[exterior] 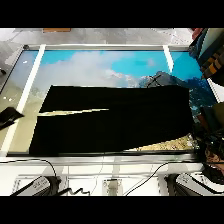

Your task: Fold the clothes and pants, and hang the long-sleeved shirts on hangers.

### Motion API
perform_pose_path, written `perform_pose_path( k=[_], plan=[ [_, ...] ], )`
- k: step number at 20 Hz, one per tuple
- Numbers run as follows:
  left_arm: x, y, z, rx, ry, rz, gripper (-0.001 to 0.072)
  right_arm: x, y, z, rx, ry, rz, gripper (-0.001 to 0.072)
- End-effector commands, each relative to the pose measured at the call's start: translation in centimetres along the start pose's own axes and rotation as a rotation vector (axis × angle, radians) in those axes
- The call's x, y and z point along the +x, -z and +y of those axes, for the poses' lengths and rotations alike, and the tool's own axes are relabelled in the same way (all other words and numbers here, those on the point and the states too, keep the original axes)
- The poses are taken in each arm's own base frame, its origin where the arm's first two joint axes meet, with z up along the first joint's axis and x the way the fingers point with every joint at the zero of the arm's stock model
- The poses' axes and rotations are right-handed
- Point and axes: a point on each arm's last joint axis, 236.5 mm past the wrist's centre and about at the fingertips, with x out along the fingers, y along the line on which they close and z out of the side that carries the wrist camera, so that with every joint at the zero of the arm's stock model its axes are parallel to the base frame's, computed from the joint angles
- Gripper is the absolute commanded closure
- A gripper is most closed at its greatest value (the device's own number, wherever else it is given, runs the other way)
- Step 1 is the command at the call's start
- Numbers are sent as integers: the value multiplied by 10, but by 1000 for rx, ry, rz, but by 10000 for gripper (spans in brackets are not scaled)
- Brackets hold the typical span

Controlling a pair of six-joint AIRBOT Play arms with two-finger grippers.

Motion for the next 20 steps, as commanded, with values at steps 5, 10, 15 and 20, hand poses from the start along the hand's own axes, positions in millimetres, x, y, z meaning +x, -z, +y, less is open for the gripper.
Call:
perform_pose_path(
  k=[5,10,15,20],
  plan=[
    [18,115,80,-367,-32,142,150,0,5,6,-10,-24,24,693],
    [52,175,68,-385,32,270,50,0,12,9,-10,-38,50,693],
    [72,184,67,-431,34,236,59,-1,14,10,-10,-44,60,693],
    [98,168,61,-453,85,83,203,-1,18,12,-21,-52,77,694]
  ],
)
